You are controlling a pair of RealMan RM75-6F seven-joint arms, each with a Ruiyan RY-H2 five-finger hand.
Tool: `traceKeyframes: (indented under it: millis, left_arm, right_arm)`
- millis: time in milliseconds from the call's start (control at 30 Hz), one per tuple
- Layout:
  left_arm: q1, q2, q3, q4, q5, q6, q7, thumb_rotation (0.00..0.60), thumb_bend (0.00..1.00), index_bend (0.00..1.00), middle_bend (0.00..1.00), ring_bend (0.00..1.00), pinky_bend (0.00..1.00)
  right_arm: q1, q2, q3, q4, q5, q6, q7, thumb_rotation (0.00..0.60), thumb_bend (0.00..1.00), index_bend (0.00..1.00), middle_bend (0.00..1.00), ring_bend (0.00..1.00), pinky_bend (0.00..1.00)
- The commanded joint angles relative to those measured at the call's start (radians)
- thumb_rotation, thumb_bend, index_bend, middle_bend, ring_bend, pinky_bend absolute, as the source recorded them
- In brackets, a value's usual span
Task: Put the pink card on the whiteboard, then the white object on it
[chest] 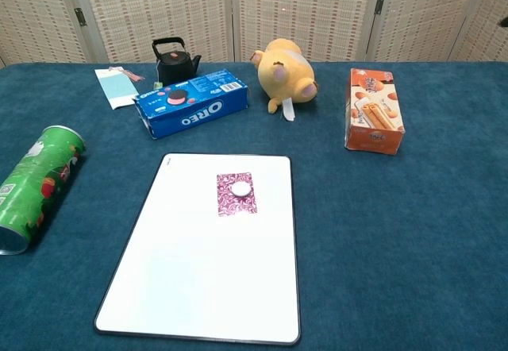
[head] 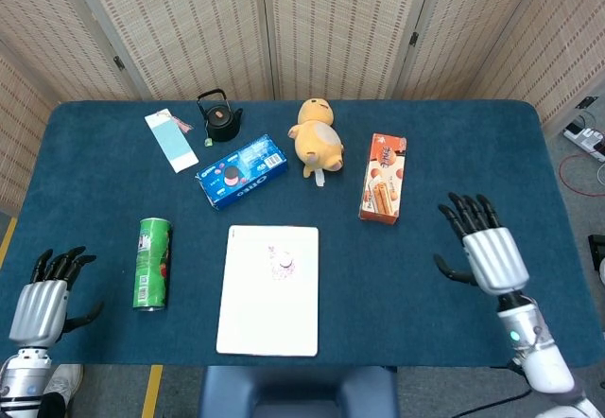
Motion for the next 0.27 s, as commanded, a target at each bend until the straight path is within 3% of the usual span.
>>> traceKeyframes:
  millis: [33, 267]
  left_arm:
    - [-0.001, -0.017, -0.006, -0.001, 0.018, 0.023, 0.012, 0.600, 0.30, 0.22, 0.17, 0.17, 0.00]
    - [0.002, -0.024, -0.019, -0.013, -0.010, 0.038, 0.041, 0.600, 0.30, 0.21, 0.17, 0.17, 0.00]
  right_arm:
    - [-0.104, 0.033, -0.037, 0.038, -0.065, 0.108, 0.112, 0.341, 0.40, 0.11, 0.05, 0.05, 0.00]
    - [-0.187, 0.034, -0.061, 0.097, -0.098, 0.136, 0.234, 0.349, 0.40, 0.11, 0.05, 0.02, 0.00]
